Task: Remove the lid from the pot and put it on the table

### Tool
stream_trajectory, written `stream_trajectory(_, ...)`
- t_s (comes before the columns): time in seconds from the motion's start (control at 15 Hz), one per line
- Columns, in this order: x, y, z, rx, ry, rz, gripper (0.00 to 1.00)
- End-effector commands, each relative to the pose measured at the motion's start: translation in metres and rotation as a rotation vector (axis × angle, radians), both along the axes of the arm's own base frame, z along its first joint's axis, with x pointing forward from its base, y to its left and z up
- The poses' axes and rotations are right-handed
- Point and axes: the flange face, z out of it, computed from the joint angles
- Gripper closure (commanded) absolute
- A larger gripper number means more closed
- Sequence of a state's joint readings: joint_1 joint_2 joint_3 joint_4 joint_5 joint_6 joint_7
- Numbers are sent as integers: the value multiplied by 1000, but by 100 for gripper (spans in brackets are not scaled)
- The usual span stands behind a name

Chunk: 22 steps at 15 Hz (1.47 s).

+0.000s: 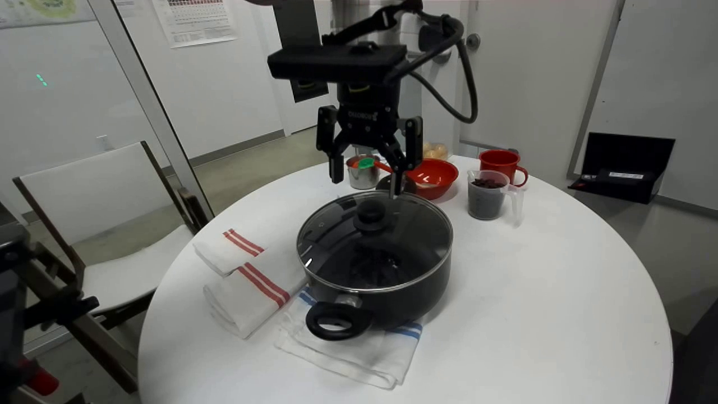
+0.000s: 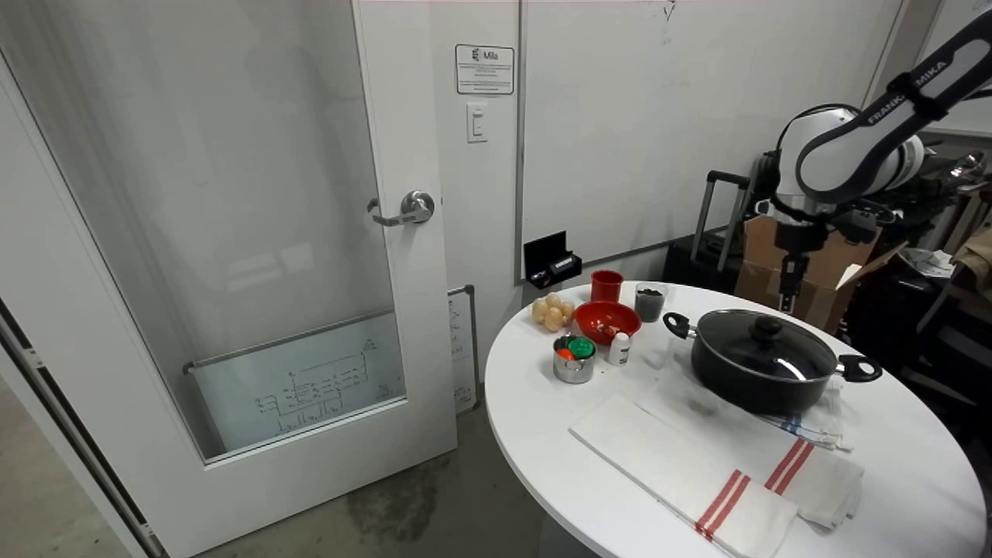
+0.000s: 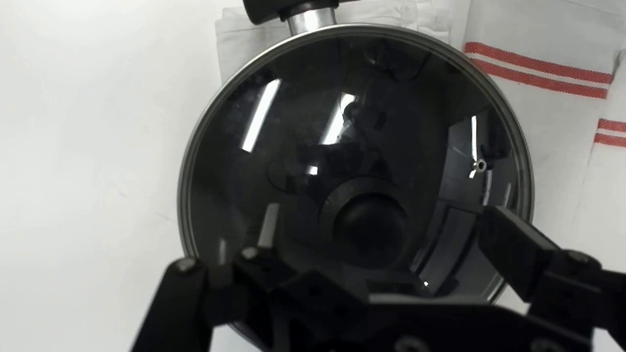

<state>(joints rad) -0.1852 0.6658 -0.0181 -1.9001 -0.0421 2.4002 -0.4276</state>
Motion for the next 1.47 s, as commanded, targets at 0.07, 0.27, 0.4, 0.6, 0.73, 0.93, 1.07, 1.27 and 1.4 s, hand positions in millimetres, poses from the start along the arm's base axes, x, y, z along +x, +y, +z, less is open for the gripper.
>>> stream_trajectory(0.07,12,11,-24,15,4,38,0)
stream_trajectory(0.27,11,15,-38,22,22,42,0)
stream_trajectory(0.4,12,14,-46,25,30,43,0)
stream_trajectory(0.6,16,12,-52,15,30,51,0)
stream_trajectory(0.73,20,11,-53,7,23,61,0)
stream_trajectory(0.93,26,7,-53,-3,10,69,0)
stream_trajectory(1.07,27,6,-53,-2,9,71,0)
stream_trajectory(1.27,28,4,-54,2,9,70,0)
stream_trajectory(1.4,28,5,-55,8,11,73,26)
